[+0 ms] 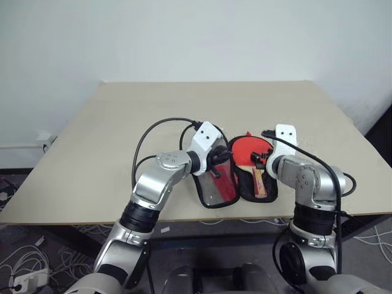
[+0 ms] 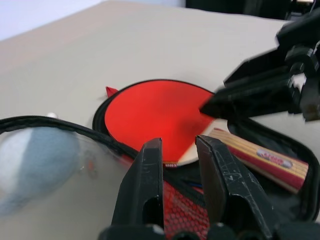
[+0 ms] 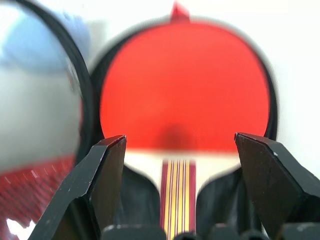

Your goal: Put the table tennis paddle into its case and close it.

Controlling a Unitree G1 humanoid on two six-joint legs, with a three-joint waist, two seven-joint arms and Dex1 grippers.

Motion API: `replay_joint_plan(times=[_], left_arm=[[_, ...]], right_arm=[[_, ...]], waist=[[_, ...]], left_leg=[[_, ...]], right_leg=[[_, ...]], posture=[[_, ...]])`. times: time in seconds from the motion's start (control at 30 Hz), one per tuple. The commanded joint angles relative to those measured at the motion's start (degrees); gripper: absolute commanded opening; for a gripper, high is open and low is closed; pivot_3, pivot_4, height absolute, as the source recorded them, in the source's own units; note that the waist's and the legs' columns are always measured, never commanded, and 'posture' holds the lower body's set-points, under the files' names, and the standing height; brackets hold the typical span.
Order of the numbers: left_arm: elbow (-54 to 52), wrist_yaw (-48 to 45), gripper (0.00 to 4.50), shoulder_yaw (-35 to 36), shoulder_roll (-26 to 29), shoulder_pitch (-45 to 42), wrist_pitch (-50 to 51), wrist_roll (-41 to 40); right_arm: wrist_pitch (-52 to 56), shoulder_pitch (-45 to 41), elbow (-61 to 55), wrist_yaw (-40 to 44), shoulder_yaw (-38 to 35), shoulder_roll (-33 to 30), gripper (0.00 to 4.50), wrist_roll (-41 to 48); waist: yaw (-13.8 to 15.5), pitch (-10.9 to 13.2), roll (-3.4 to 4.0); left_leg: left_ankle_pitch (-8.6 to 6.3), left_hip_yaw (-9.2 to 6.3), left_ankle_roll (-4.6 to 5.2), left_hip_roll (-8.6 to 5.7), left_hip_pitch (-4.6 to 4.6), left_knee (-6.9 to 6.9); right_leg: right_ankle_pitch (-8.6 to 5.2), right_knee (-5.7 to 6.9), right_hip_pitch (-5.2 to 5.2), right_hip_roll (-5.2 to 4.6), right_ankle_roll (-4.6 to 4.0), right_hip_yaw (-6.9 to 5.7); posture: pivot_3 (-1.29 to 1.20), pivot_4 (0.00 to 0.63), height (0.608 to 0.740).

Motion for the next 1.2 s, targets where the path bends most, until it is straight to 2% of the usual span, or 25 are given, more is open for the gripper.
replay_joint_plan(times=[0.03,0.07,0.17,0.23,0.43,0.63,0.73,0.97,1.1,1.2], left_arm=[[0.42,2.56,1.05,4.67,-1.26,-3.6,1.96,-1.91],[0.8,2.79,1.05,5.07,-1.14,-4.07,2.32,-1.82],[0.66,2.61,0.54,5.81,-0.1,-4.68,2.49,-2.05],[0.03,1.93,0.03,5.39,1.17,-4.61,2.47,-1.91],[1.67,3.09,0.03,9.02,4.59,-6.26,4.94,-2.45],[6.73,-2.99,0.03,14.51,13.47,-7.37,4.43,-5.19],[11.15,-6.2,0.59,15.82,17.67,-7.9,1.83,-5.13],[22.22,-10.8,2.95,12.29,24.46,-8.66,-4.05,-0.37],[30.71,-10.78,2.95,8.83,24.99,-9.66,-9.53,4.6],[36.5,-13.5,2.95,5.67,22.98,-10.7,-11.78,6.41]], right_arm=[[-4.82,-2.86,-0.61,-0.22,-3.16,-0.55,3.75,0.87],[-6.12,-3.27,0.42,-0.55,-4.35,-0.72,3.75,0.87],[-10.26,-4.22,3.63,-1.6,-7.19,-1.83,3.79,0.77],[-12.13,-4.56,5.11,-2.32,-8.22,-2.43,3.79,0.85],[-16.45,-3.74,13.01,-0.11,-7.28,-8.5,3.79,1.22],[-19.39,-1.04,18.05,9.85,-1.52,-17.67,3.79,2.94],[-21.2,-1.18,20.6,11.17,-0.78,-20.1,3.79,2.53],[-23.71,-3.02,24.6,10.98,-1.18,-21.63,3.79,2.72],[-23.5,-2.92,25.01,11.76,-0.34,-22.37,3.79,2.77],[-23.11,-1.66,23.72,17.46,2.29,-24.65,3.79,4.7]], waist=[[-0.02,0.0,0.0],[-0.02,0.0,0.0],[0.01,0.0,0.0],[-0.01,0.0,0.0],[-0.06,0.0,0.0],[-0.11,0.0,0.01],[-0.08,0.0,0.01],[0.01,0.01,0.0],[0.02,0.01,0.0],[0.02,0.01,-0.01]], left_leg=[[0.0,0.0,0.0,-0.05,0.0,0.01],[0.0,-0.01,0.0,-0.08,0.0,0.01],[0.0,0.01,0.0,-0.13,0.01,0.01],[0.0,0.04,0.0,-0.16,0.01,0.01],[0.01,0.05,-0.01,-0.17,0.02,0.01],[0.01,0.02,0.0,-0.16,0.07,-0.02],[0.01,0.04,0.0,-0.16,0.08,-0.01],[0.0,0.03,0.0,-0.19,0.06,-0.01],[0.01,0.04,-0.01,-0.18,0.07,-0.02],[0.0,0.03,0.0,-0.19,0.06,-0.05]], right_leg=[[0.0,0.0,0.01,0.0,0.0,0.0],[0.0,0.0,0.01,0.0,0.01,0.0],[0.0,-0.01,0.03,0.0,0.01,-0.01],[0.0,-0.02,0.07,-0.01,0.01,-0.04],[0.0,-0.01,0.08,-0.01,0.01,-0.04],[-0.16,-0.01,0.07,0.01,0.24,0.0],[-0.17,-0.01,0.09,0.0,0.25,-0.02],[-0.18,-0.04,0.1,-0.05,0.24,-0.05],[-0.18,-0.03,0.08,-0.05,0.24,-0.04],[-0.18,-0.04,0.04,-0.08,0.22,-0.03]], posture=[[0.0,0.0,0.724],[0.0,0.0,0.724],[0.0,0.0,0.724],[0.0,0.0,0.724],[0.0,0.0,0.724],[0.0,0.0,0.724],[0.0,0.0,0.724],[0.0,0.0,0.724],[0.0,0.0,0.724],[0.0,0.0,0.724]])
